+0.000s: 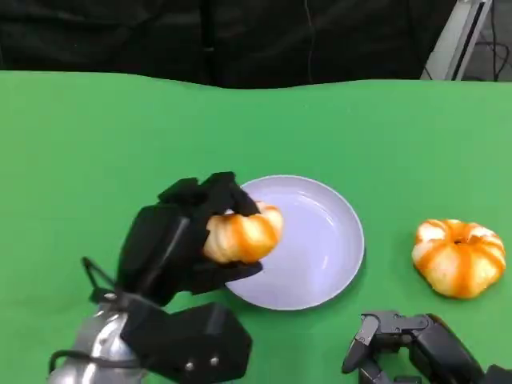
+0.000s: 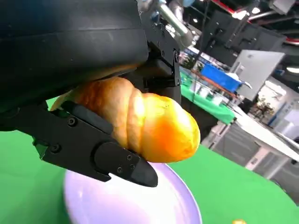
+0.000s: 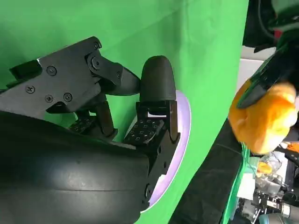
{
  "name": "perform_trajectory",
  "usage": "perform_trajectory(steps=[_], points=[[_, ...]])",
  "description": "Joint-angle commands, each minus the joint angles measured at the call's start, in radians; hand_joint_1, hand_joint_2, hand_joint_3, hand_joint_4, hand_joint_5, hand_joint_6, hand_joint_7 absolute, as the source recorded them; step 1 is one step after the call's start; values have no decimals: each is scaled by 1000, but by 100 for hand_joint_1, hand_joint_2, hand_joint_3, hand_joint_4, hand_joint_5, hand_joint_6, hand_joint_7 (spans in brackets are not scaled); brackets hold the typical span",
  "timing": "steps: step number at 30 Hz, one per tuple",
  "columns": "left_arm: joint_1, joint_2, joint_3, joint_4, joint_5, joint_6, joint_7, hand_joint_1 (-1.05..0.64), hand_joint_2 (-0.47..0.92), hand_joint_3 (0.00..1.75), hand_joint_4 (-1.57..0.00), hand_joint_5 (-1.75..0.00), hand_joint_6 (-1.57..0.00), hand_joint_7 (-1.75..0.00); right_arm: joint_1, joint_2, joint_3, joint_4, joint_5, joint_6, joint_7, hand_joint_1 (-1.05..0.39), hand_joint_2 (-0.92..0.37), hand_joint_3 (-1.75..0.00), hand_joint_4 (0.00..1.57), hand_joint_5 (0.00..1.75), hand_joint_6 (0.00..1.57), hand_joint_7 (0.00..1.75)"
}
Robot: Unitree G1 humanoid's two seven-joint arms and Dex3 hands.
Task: Grasp the bread from the table and place it into the plate.
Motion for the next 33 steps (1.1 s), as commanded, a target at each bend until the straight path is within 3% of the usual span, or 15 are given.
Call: perform_trajectory(steps=[1, 11, 23, 28, 29, 30, 32, 33], points=[[-64, -17, -34, 84, 11, -16, -15, -8, 82, 1, -62, -175, -53, -162, 5, -5, 1, -7, -9, -10, -13, -12, -66, -91, 83, 145, 88, 111], [-235, -99, -61, 387, -32, -94, 5, -9, 84, 0, -61, -175, -47, -171, 11, 1, 10, -12, -25, -7, -27, -14, -63, -95, 82, 147, 88, 110], [-406, -129, -82, 694, -8, -169, 53, -12, 84, 0, -60, -175, -50, -162, 14, 7, 15, -22, -20, -3, -29, -14, -63, -95, 79, 148, 86, 111], [-430, -114, -103, 719, 3, -146, 8, -19, 82, 0, -59, -162, -60, -134, 17, 5, 16, -31, -25, 7, -35, -16, -64, -93, 79, 148, 86, 112], [-431, -107, -108, 712, 1, -136, -21, -27, 81, 0, -67, -132, -70, -102, 17, 6, 16, -31, -24, 5, -34, -16, -64, -92, 79, 148, 86, 112], [-431, -102, -112, 705, -1, -128, -43, -33, 80, 0, -81, -94, -88, -58, 18, 6, 16, -31, -23, 4, -34, -16, -64, -92, 79, 148, 85, 112], [-430, -98, -115, 696, -4, -119, -60, -36, 80, 0, -91, -68, -103, -23, 18, 6, 17, -31, -23, 4, -35, -16, -63, -92, 79, 148, 85, 112], [-429, -98, -115, 693, -6, -116, -63, -37, 80, 0, -93, -64, -106, -18, 18, 6, 17, -31, -23, 4, -35, -16, -63, -92, 79, 148, 85, 113]])
